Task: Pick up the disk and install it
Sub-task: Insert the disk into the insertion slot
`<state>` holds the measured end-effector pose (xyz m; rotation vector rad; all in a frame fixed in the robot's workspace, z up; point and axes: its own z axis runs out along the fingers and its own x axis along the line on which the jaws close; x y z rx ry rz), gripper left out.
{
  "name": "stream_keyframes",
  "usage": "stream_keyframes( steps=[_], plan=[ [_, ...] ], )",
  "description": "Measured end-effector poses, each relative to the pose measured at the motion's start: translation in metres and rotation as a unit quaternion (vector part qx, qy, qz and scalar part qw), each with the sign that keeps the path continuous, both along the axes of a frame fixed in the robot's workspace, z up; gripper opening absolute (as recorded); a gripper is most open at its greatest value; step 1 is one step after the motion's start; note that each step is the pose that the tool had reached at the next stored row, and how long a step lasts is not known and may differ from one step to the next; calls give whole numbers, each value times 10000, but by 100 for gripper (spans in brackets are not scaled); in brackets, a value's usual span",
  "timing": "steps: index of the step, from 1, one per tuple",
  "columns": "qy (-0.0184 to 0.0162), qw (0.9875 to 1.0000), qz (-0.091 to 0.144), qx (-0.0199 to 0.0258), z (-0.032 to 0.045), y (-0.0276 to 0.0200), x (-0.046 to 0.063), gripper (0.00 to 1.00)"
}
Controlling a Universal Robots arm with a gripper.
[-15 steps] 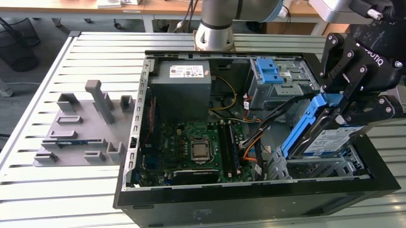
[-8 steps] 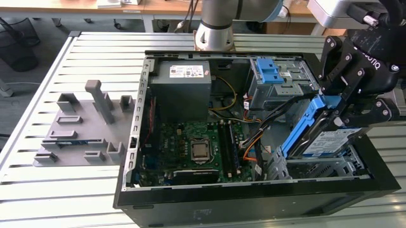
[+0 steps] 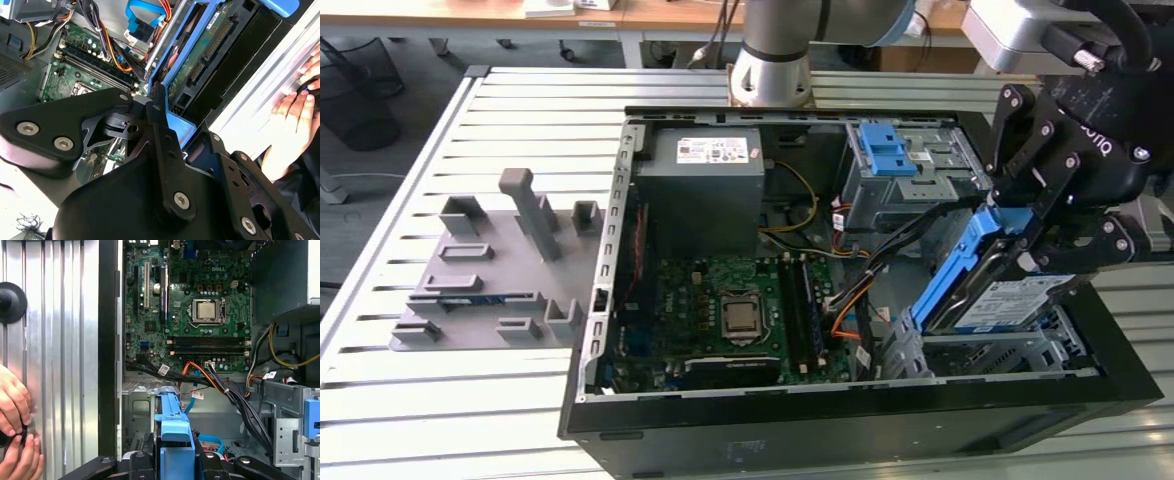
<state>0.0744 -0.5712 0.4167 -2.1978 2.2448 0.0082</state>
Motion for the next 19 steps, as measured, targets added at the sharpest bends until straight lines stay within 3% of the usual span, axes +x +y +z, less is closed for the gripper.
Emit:
stream_keyframes(
  steps=[19],
  plan=[
    [9,10000,0,-4,-180,0,8,36]
  ],
)
